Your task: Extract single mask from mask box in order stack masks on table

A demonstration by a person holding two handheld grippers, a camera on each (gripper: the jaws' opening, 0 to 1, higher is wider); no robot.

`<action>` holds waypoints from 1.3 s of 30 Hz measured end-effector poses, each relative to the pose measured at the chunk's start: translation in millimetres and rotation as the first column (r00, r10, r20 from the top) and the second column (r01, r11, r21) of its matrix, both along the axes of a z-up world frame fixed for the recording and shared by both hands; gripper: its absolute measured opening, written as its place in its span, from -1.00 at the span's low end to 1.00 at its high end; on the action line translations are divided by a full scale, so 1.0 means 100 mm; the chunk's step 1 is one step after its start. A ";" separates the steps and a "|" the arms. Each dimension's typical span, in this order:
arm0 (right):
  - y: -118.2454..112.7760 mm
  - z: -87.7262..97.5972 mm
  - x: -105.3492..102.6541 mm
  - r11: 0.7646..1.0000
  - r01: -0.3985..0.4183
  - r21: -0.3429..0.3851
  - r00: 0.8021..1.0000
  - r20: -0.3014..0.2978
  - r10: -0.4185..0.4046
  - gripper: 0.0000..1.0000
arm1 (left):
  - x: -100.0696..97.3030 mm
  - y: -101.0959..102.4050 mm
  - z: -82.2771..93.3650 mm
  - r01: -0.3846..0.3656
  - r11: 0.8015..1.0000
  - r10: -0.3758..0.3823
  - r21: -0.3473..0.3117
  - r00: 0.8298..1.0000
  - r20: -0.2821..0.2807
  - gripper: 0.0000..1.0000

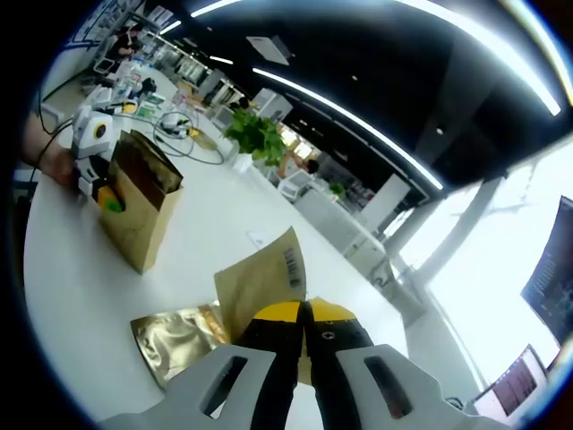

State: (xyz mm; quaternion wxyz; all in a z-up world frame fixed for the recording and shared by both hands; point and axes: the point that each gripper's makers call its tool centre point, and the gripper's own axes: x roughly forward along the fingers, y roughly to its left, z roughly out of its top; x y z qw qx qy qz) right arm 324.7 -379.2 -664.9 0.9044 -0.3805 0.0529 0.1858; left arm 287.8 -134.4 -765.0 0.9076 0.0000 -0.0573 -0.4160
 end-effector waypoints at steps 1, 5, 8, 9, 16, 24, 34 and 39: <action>0.00 -0.01 0.02 1.000 0.004 -0.004 1.000 0.000 -0.004 -1.00 | 0.00 0.00 0.00 0.000 1.000 0.000 0.000 1.000 0.000 -0.36; -0.01 -0.07 0.12 0.996 0.025 -0.081 0.999 0.022 -0.023 -1.00 | 0.00 0.00 -0.01 0.001 1.000 -0.001 -0.002 1.000 -0.002 -0.36; 0.02 -0.18 0.15 0.994 0.021 -0.104 1.000 0.011 -0.020 -1.00 | 0.00 0.00 -0.01 0.001 1.000 -0.001 -0.002 1.000 -0.002 -0.36; 0.03 -0.22 0.17 0.993 0.020 -0.119 1.000 0.010 -0.019 -1.00 | 0.00 0.01 -0.01 0.001 1.000 -0.001 -0.002 1.000 -0.003 -0.36; 0.09 -0.38 0.11 0.979 -0.019 -0.201 1.000 0.019 0.023 -1.00 | -0.01 0.00 -0.02 0.002 1.000 -0.002 -0.004 1.000 -0.005 -0.36; 0.32 -0.58 -0.13 0.959 -0.107 -0.261 0.994 -0.007 0.109 -1.00 | -0.01 0.00 -0.03 0.002 1.000 -0.002 -0.004 1.000 -0.004 -0.36; 0.49 -1.03 -0.39 0.921 -0.170 -0.351 0.985 -0.062 0.159 -1.00 | -0.02 0.00 -0.03 0.001 1.000 -0.001 -0.003 1.000 -0.004 -0.36; 0.52 -1.19 -0.49 0.921 -0.184 -0.343 0.982 -0.094 0.162 -1.00 | -0.01 0.00 -0.03 0.001 1.000 -0.001 -0.001 1.000 -0.003 -0.36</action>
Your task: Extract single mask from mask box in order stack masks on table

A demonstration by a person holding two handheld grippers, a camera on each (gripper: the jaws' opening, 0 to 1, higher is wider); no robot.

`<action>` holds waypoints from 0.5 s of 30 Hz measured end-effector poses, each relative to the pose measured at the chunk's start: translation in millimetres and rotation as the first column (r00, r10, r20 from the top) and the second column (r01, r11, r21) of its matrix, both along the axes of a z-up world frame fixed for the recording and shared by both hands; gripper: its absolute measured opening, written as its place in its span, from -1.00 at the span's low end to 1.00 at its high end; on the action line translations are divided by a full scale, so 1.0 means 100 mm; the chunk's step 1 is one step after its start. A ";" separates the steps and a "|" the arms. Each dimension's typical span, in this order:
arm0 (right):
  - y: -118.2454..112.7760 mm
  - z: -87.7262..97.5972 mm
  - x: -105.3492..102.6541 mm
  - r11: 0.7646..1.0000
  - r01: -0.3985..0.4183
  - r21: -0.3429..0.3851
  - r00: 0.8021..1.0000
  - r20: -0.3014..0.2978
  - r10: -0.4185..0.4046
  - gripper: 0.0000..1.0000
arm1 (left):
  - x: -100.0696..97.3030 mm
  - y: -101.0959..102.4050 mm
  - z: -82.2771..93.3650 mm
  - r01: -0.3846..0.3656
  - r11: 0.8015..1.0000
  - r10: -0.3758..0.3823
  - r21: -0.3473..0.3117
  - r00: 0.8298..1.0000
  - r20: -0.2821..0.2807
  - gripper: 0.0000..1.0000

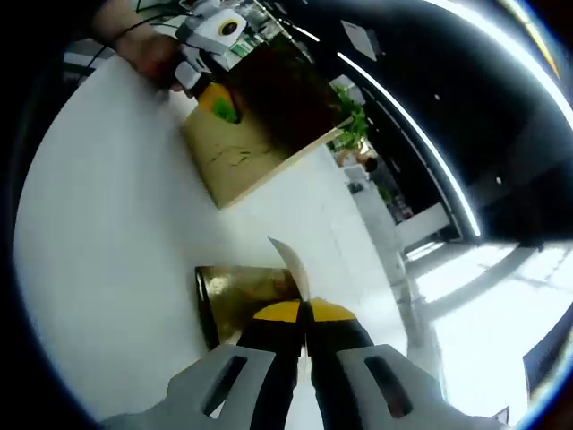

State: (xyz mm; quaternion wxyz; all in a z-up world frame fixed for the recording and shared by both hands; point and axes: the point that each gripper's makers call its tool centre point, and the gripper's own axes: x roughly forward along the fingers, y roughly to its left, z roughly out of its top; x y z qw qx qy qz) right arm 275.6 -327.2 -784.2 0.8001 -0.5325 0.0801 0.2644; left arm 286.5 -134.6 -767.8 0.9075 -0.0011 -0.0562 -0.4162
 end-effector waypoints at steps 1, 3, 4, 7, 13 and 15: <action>0.01 -0.05 -0.02 1.000 -0.003 0.000 1.000 -0.008 0.003 -1.00 | 0.00 0.00 0.00 0.000 1.000 0.000 0.000 1.000 0.000 -0.36; 0.03 -0.13 -0.06 1.000 -0.007 -0.003 1.000 -0.023 0.007 -1.00 | 0.00 0.00 0.00 0.000 1.000 0.000 0.000 1.000 0.000 -0.36; 0.03 -0.18 -0.08 1.000 -0.009 -0.015 1.000 -0.026 0.008 -1.00 | 0.00 0.00 0.00 0.000 1.000 0.000 0.001 1.000 0.000 -0.36; 0.05 -0.30 -0.11 1.000 -0.010 -0.028 0.999 -0.040 0.009 -1.00 | 0.00 0.00 0.00 -0.001 1.000 0.001 0.001 1.000 0.001 -0.36; 0.04 -0.41 -0.12 1.000 -0.002 -0.010 0.998 -0.064 0.001 -1.00 | 0.00 -0.01 0.01 -0.001 1.000 0.001 0.002 1.000 0.001 -0.36; 0.04 -0.42 -0.12 1.000 -0.001 -0.007 0.998 -0.066 0.001 -1.00 | 0.01 0.00 0.01 -0.001 1.000 0.001 0.002 1.000 0.002 -0.36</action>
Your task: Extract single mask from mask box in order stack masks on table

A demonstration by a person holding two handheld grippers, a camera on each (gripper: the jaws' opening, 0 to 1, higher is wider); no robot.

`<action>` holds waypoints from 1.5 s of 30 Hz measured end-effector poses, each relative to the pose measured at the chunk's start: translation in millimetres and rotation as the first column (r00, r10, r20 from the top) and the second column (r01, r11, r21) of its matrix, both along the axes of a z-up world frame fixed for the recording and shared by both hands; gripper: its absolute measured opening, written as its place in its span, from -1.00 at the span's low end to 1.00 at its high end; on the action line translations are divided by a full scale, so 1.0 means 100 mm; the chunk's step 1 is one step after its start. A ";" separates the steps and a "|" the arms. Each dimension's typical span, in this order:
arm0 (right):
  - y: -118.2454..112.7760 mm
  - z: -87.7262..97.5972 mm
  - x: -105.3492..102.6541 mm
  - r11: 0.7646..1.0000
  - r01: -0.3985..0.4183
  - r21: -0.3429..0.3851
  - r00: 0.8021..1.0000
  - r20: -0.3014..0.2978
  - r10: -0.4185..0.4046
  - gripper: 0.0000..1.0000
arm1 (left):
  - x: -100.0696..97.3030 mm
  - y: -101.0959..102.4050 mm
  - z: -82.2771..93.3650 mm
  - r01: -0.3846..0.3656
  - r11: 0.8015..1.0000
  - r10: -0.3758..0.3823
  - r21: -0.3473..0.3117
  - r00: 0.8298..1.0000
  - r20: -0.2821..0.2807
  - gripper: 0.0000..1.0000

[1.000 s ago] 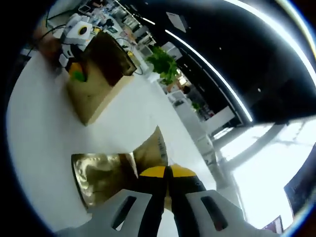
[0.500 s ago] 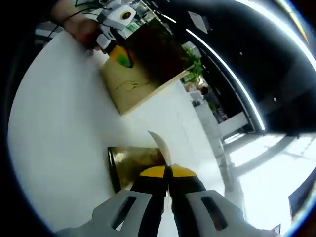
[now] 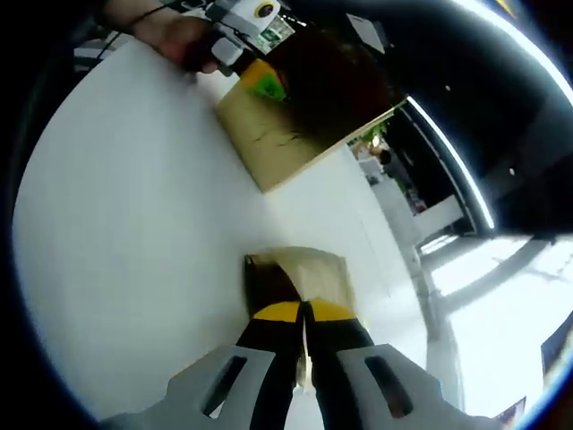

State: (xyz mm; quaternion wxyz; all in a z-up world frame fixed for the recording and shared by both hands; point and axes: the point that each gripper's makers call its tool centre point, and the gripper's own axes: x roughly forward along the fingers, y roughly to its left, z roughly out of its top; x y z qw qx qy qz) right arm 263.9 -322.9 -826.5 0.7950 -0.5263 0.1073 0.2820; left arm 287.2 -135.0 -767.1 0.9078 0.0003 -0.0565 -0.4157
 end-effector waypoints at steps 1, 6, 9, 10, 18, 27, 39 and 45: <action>0.00 0.00 0.00 1.000 0.002 0.002 1.000 0.003 -0.002 -1.00 | 0.00 0.00 0.00 0.000 1.000 0.000 0.000 1.000 0.000 -0.36; -0.02 -0.02 0.02 0.999 0.006 -0.036 1.000 0.016 -0.005 -0.99 | 0.01 0.00 0.00 -0.001 1.000 0.001 0.000 1.000 0.000 -0.36; 0.01 -0.03 0.00 1.000 0.002 0.006 1.000 0.005 -0.002 -0.90 | 0.01 0.00 0.00 -0.001 1.000 0.001 0.000 1.000 0.000 -0.36; 0.01 -0.05 -0.01 1.000 0.003 0.019 1.000 -0.005 -0.003 -0.84 | 0.01 0.00 0.01 -0.001 1.000 0.001 0.000 1.000 0.000 -0.36; -0.01 -0.03 -0.05 1.000 0.013 0.022 1.000 0.005 -0.013 -0.74 | 0.01 0.00 0.01 -0.001 1.000 0.001 0.002 1.000 0.001 -0.36; 0.03 0.12 -0.12 0.984 0.024 0.177 1.000 -0.018 -0.021 -0.67 | 0.01 0.00 0.01 -0.002 1.000 0.002 0.002 1.000 0.001 -0.36; 0.27 0.51 -0.18 0.875 -0.008 0.485 0.998 -0.049 0.036 -0.61 | 0.01 0.01 0.00 -0.003 1.000 0.003 0.004 1.000 0.000 -0.36; 0.37 0.57 -0.19 0.790 0.006 0.613 0.994 -0.091 0.064 -0.55 | 0.00 0.00 -0.01 -0.003 1.000 0.003 0.004 1.000 0.000 -0.36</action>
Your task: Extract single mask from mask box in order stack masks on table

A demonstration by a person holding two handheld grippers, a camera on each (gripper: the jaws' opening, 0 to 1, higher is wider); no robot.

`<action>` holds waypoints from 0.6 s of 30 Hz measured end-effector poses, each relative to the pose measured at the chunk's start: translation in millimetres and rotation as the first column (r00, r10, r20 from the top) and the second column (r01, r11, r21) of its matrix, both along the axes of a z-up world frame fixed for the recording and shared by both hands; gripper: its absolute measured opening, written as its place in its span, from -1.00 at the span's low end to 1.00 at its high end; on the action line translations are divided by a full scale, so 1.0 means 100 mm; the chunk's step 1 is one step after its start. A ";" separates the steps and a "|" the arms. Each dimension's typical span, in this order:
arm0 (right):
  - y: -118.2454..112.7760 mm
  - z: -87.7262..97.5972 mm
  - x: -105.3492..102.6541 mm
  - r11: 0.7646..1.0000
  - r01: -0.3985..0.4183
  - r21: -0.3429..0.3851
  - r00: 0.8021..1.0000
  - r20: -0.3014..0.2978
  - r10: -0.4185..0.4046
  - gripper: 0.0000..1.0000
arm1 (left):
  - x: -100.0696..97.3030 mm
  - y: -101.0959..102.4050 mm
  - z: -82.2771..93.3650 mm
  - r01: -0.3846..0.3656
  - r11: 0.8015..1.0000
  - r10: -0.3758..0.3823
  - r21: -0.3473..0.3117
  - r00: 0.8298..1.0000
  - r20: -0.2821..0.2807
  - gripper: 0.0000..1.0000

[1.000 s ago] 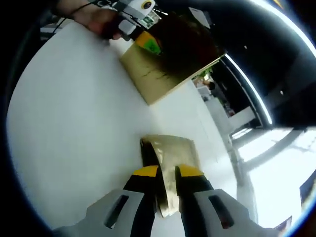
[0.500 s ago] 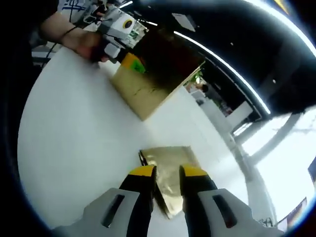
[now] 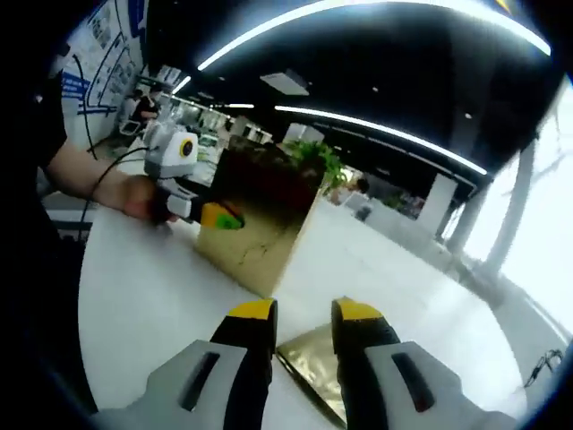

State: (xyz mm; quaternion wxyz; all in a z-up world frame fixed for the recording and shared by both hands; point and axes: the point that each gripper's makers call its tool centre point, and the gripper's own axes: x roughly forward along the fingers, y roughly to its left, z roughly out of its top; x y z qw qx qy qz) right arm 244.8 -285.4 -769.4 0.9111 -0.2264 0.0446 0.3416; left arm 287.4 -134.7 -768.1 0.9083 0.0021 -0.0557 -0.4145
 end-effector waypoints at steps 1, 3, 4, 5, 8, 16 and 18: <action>-0.01 -0.01 0.01 1.000 0.002 0.020 1.000 -0.010 -0.002 -0.54 | 0.00 0.00 0.00 0.000 1.000 0.000 0.000 1.000 0.000 -0.36; 0.01 -0.02 0.01 0.997 0.008 0.073 0.999 -0.033 -0.005 -0.53 | 0.00 0.00 0.00 0.000 1.000 0.000 0.000 1.000 0.000 -0.36; 0.00 -0.02 0.02 0.994 0.008 0.108 0.999 -0.040 -0.004 -0.52 | 0.00 0.00 0.00 0.000 1.000 0.000 0.000 1.000 0.000 -0.36; 0.00 -0.02 0.02 0.988 0.011 0.156 0.999 -0.054 -0.003 -0.52 | 0.00 0.00 0.00 0.000 1.000 0.000 0.000 1.000 0.000 -0.36; 0.00 -0.03 0.01 0.970 0.010 0.243 0.998 -0.064 0.006 -0.47 | 0.00 0.00 0.00 0.000 1.000 0.000 -0.001 1.000 0.000 -0.36; -0.06 -0.12 -0.05 0.897 0.029 0.442 0.995 -0.098 0.017 -0.39 | 0.00 0.00 0.00 0.001 1.000 -0.001 -0.006 1.000 -0.005 -0.36; -0.08 -0.13 -0.04 0.890 0.037 0.453 0.995 -0.097 0.008 -0.39 | 0.00 0.00 0.00 0.002 1.000 -0.002 -0.007 1.000 -0.006 -0.36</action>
